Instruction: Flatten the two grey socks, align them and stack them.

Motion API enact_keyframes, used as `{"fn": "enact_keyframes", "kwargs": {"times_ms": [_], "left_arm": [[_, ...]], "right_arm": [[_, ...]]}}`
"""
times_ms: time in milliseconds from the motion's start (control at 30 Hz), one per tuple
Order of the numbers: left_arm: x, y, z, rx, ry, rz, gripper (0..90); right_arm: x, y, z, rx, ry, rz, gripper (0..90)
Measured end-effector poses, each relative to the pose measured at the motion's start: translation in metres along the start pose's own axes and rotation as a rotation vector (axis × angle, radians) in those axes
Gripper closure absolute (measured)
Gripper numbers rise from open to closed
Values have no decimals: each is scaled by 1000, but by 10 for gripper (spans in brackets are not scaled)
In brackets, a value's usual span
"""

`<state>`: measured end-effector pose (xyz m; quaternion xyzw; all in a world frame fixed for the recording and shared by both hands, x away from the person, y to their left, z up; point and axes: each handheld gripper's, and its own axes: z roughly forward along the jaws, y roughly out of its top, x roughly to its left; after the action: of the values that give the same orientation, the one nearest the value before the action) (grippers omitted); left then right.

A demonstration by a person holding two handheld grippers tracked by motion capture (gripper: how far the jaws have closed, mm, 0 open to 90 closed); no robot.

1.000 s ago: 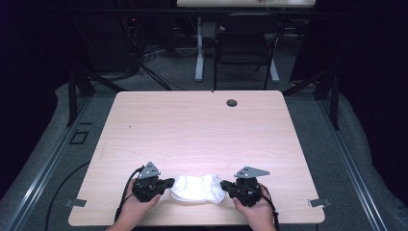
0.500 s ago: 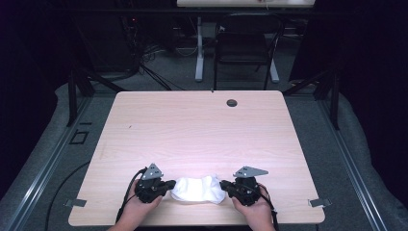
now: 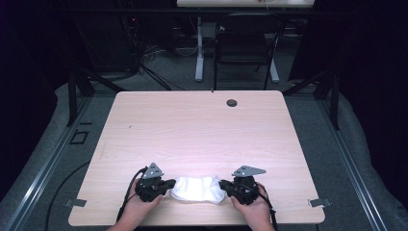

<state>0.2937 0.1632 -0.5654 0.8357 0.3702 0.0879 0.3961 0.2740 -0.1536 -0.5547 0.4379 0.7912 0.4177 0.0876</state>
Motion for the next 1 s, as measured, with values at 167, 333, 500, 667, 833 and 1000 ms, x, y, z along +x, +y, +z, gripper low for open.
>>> {"fn": "enact_keyframes", "kwargs": {"times_ms": [167, 333, 500, 667, 833, 1000], "left_arm": [[1, -1, 3, 6, 2, -3, 884], [2, -2, 6, 15, 8, 2, 875], [2, -3, 7, 23, 11, 3, 856], [1, -3, 3, 12, 11, 2, 790], [-2, 4, -7, -50, -10, 6, 709], [-11, 6, -7, -53, -35, 42, 683]], "right_arm": [[-2, -1, 2, 13, -6, 5, 850], [-6, -2, 4, 18, -8, 12, 846], [-7, -4, 5, 38, -10, 20, 837], [-7, -5, 5, 22, -9, 18, 775], [-3, -2, -4, -37, -28, -7, 742], [10, 3, -7, -71, 9, -71, 746]]}}
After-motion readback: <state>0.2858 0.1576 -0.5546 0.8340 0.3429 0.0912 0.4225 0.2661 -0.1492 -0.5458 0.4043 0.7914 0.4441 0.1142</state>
